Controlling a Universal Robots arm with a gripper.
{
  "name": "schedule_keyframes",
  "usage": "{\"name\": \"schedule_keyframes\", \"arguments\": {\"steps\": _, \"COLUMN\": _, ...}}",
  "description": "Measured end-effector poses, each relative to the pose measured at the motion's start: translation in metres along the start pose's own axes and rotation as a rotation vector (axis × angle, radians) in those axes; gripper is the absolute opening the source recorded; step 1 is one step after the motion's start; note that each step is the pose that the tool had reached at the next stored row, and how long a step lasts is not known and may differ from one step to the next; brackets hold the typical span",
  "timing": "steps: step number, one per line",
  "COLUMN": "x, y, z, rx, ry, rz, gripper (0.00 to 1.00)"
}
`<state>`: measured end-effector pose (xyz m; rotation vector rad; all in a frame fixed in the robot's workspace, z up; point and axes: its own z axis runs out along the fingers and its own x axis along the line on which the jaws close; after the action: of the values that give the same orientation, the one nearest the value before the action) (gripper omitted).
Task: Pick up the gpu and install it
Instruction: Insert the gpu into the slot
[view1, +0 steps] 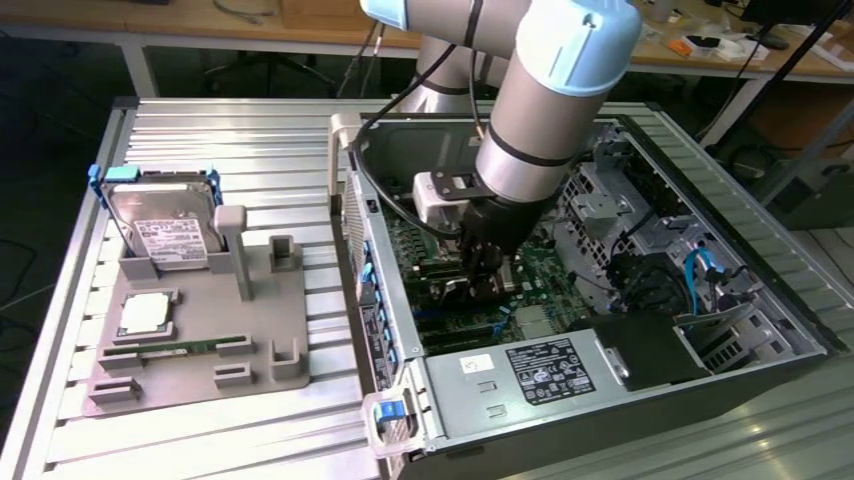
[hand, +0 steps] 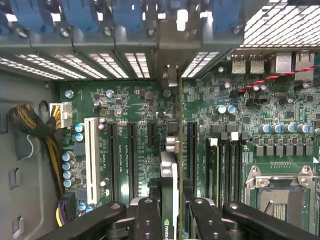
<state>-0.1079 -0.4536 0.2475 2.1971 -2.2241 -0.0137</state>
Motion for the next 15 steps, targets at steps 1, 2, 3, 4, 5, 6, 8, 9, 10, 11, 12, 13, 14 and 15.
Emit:
{"name": "schedule_keyframes", "arguments": {"steps": 1, "x": 0.0000, "y": 0.0000, "z": 0.0004, "rx": -0.0001, "ry": 0.0001, "rz": 0.000, "gripper": 0.27}}
{"name": "schedule_keyframes", "arguments": {"steps": 2, "x": 0.0000, "y": 0.0001, "z": 0.0006, "rx": -0.0001, "ry": 0.0003, "rz": 0.000, "gripper": 0.27}}
{"name": "schedule_keyframes", "arguments": {"steps": 3, "x": 0.0001, "y": 0.0001, "z": 0.0006, "rx": -0.0002, "ry": 0.0005, "rz": 0.000, "gripper": 0.27}}
{"name": "schedule_keyframes", "arguments": {"steps": 4, "x": 0.0000, "y": 0.0001, "z": 0.0007, "rx": -0.0001, "ry": 0.0003, "rz": 0.000, "gripper": 0.27}}
{"name": "schedule_keyframes", "arguments": {"steps": 5, "x": 0.0000, "y": 0.0001, "z": 0.0009, "rx": 0.0000, "ry": -0.0001, "rz": 0.000, "gripper": 0.27}}
{"name": "schedule_keyframes", "arguments": {"steps": 6, "x": 0.0000, "y": 0.0001, "z": 0.0009, "rx": 0.0000, "ry": 0.0000, "rz": 0.000, "gripper": 0.27}}
{"name": "schedule_keyframes", "arguments": {"steps": 8, "x": 0.0000, "y": 0.0001, "z": 0.0010, "rx": 0.0001, "ry": -0.0002, "rz": 0.000, "gripper": 0.27}}
{"name": "schedule_keyframes", "arguments": {"steps": 9, "x": 0.0000, "y": 0.0001, "z": 0.0009, "rx": 0.0001, "ry": -0.0002, "rz": 0.000, "gripper": 0.27}}
{"name": "schedule_keyframes", "arguments": {"steps": 10, "x": 0.0000, "y": 0.0001, "z": 0.0009, "rx": 0.0001, "ry": -0.0002, "rz": 0.000, "gripper": 0.27}}
{"name": "schedule_keyframes", "arguments": {"steps": 11, "x": 0.0000, "y": 0.0001, "z": 0.0010, "rx": 0.0001, "ry": -0.0003, "rz": 0.000, "gripper": 0.27}}
{"name": "schedule_keyframes", "arguments": {"steps": 12, "x": 0.0000, "y": 0.0001, "z": 0.0009, "rx": 0.0001, "ry": -0.0001, "rz": 0.000, "gripper": 0.27}}
{"name": "schedule_keyframes", "arguments": {"steps": 13, "x": 0.0000, "y": 0.0001, "z": 0.0009, "rx": 0.0001, "ry": -0.0002, "rz": 0.000, "gripper": 0.27}}
{"name": "schedule_keyframes", "arguments": {"steps": 14, "x": 0.0000, "y": 0.0001, "z": 0.0009, "rx": 0.0001, "ry": -0.0002, "rz": 0.000, "gripper": 0.27}}
{"name": "schedule_keyframes", "arguments": {"steps": 15, "x": 0.0000, "y": 0.0001, "z": 0.0009, "rx": 0.0001, "ry": -0.0001, "rz": 0.000, "gripper": 0.27}}
